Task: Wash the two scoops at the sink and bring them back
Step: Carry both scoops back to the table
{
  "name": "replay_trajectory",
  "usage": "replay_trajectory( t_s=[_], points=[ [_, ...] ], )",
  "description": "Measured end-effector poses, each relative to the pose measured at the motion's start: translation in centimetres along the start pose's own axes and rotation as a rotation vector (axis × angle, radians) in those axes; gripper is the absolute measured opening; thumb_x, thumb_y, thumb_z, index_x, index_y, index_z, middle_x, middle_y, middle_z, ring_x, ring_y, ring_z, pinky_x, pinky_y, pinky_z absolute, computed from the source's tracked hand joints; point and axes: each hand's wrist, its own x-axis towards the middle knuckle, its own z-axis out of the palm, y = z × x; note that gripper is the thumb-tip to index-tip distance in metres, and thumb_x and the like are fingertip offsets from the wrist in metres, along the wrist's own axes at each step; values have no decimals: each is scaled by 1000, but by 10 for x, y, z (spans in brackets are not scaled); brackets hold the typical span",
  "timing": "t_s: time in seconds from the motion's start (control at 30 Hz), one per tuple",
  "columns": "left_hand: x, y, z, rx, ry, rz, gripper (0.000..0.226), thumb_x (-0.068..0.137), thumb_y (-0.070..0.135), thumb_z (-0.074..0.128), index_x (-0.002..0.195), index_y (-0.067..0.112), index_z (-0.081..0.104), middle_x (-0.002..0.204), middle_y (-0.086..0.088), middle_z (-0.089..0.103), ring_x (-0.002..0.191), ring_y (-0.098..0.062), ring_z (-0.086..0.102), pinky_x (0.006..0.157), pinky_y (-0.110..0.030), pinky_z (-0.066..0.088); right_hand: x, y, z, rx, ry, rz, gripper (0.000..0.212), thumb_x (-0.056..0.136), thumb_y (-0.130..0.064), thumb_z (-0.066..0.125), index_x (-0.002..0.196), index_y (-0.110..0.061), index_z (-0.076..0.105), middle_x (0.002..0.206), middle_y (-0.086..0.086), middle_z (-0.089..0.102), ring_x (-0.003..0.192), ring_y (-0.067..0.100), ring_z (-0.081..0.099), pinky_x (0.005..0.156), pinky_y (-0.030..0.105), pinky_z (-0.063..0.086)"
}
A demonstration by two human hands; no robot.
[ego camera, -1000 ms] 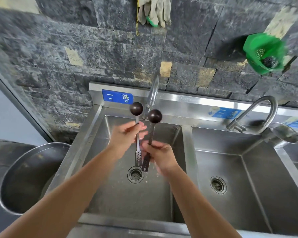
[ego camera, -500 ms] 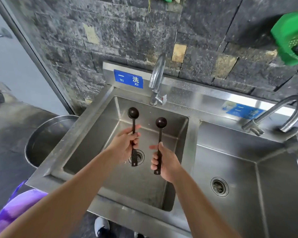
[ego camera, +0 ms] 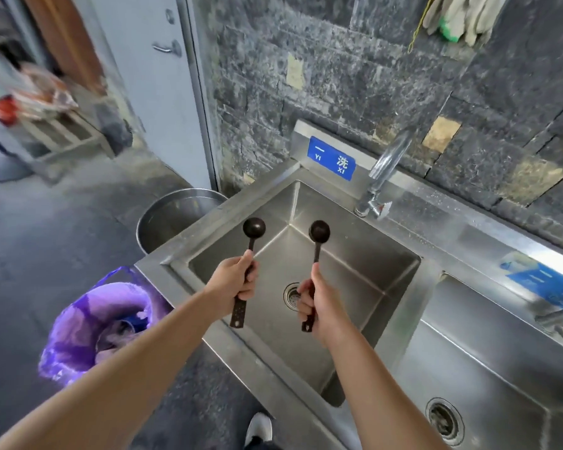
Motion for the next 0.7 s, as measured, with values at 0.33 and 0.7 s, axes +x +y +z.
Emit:
replay_trajectory(
  t_s=[0.33, 0.7],
  points=[
    [-109, -21, -117, -293, 185, 157, 21, 102, 8, 40, 90, 4, 57, 65, -8, 48, 52, -19, 38, 51, -29, 33, -50, 68, 125, -264, -359, 13, 31, 105, -17, 39, 100, -4, 67, 67, 4, 54, 58, 15, 50, 56, 26, 39],
    [-337, -168, -304, -464, 589, 107, 13, 94, 14, 60, 96, 12, 73, 73, -1, 55, 54, -15, 47, 53, -25, 30, -187, 261, 250, -764, -721, 15, 17, 99, -11, 55, 106, -9, 70, 91, 13, 56, 81, 24, 50, 58, 28, 31]
  ],
)
